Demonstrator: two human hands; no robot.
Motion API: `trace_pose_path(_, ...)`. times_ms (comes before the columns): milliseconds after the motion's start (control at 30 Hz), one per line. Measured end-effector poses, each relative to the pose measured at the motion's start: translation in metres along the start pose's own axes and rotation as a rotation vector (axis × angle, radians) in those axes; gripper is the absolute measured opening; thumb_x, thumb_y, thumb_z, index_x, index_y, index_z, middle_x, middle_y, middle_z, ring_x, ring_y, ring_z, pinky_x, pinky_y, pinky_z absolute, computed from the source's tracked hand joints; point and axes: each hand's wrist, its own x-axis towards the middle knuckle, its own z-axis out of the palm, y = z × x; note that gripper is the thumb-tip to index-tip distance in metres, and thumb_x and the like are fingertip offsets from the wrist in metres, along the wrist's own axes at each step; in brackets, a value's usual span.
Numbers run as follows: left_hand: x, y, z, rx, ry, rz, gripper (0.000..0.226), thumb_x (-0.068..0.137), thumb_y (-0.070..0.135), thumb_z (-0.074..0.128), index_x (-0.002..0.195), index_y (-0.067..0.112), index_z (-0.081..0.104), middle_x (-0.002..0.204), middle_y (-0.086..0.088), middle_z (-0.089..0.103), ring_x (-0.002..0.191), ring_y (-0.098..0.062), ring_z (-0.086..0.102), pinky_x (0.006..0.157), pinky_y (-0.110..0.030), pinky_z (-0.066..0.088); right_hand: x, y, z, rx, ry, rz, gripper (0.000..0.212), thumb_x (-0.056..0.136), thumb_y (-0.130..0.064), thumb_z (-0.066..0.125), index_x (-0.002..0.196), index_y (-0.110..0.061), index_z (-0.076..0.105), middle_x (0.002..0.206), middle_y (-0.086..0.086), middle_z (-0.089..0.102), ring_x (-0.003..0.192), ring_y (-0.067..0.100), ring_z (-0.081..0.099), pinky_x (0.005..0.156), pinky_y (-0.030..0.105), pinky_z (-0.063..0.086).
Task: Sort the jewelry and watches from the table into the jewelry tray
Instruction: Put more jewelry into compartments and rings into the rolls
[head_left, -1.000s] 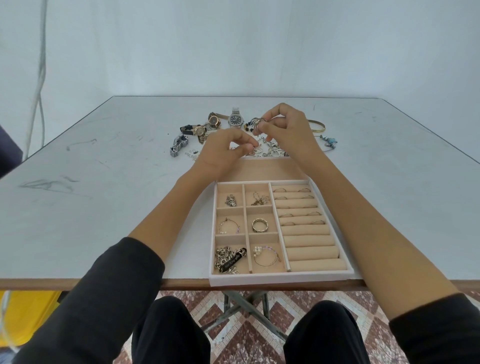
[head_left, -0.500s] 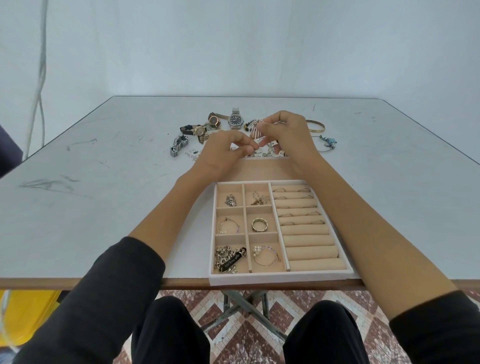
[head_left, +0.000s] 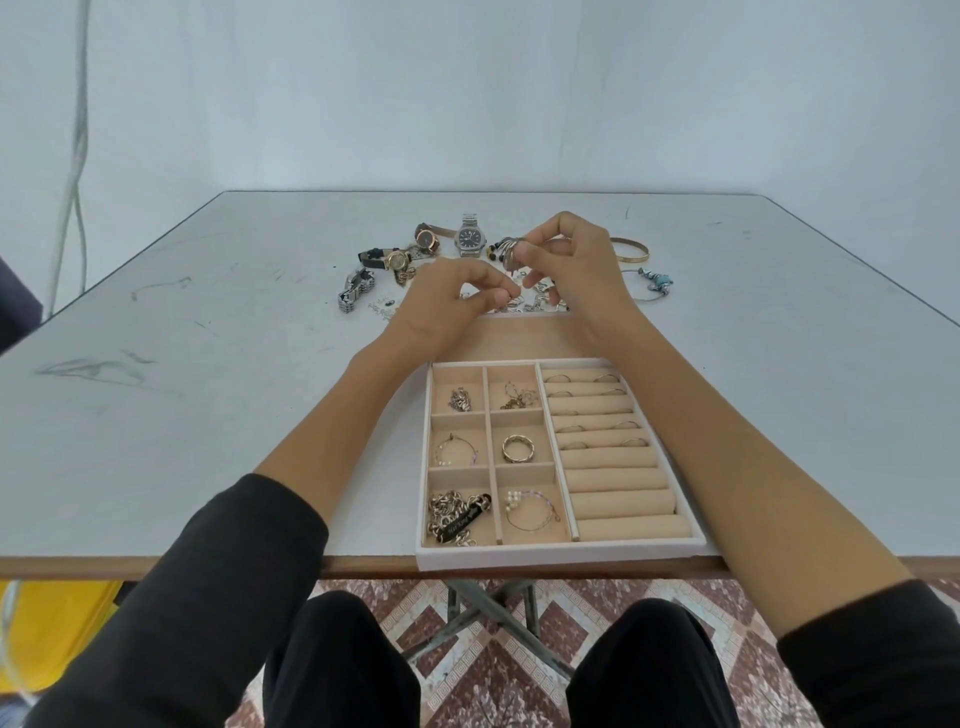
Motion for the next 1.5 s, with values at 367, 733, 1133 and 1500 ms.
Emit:
trace_pose_path(367,-0.001,0.001,-0.001,0.008,0.023,0.019,0.011,0.089,0.014,0.064,0.092,0.023,0.069,0.078,0.013,0.067,0.081,0.005,0.059,0.087,-0.013,0.042,0.013,0.017,-0.007,-0.439,0.097,-0.036,0.014,0.076,-0.027,0.064,0.071,-0.031,0.052,0.082,-0.004,0.07,0.082,0.019,0.066,0.078,0.047,0.053)
trace_pose_path(733,0.0,-0.003,-0.003,0.015,0.055,0.008,0.012,0.089,0.011,0.064,0.093,0.021,0.07,0.075,0.019,0.064,0.074,0.015,0.057,0.081,-0.008,0.044,0.015,0.026,-0.017,-0.646,0.146,-0.1,0.004,0.081,-0.02,0.064,0.082,-0.02,0.06,0.08,-0.006,0.063,0.082,0.016,0.06,0.071,0.037,0.051)
trace_pose_path(1133,0.0,-0.01,-0.01,0.309,0.037,0.055,0.012,0.096,0.02,0.054,0.097,0.022,0.065,0.081,0.008,0.074,0.06,0.004,0.056,0.065,-0.009,0.037,0.016,0.026,-0.016,-0.62,0.128,-0.072,0.008,0.08,-0.025,0.068,0.08,-0.024,0.06,0.079,-0.006,0.066,0.082,0.013,0.062,0.069,0.031,0.048)
trace_pose_path(1500,-0.005,-0.004,-0.023,0.276,0.126,0.019,0.012,0.093,0.022,0.057,0.097,0.024,0.069,0.089,0.009,0.071,0.088,-0.005,0.062,0.072,-0.009,0.039,0.017,0.023,-0.016,-0.594,0.092,-0.039,0.008,0.077,-0.022,0.073,0.078,-0.021,0.064,0.076,-0.005,0.067,0.079,0.014,0.064,0.067,0.031,0.049)
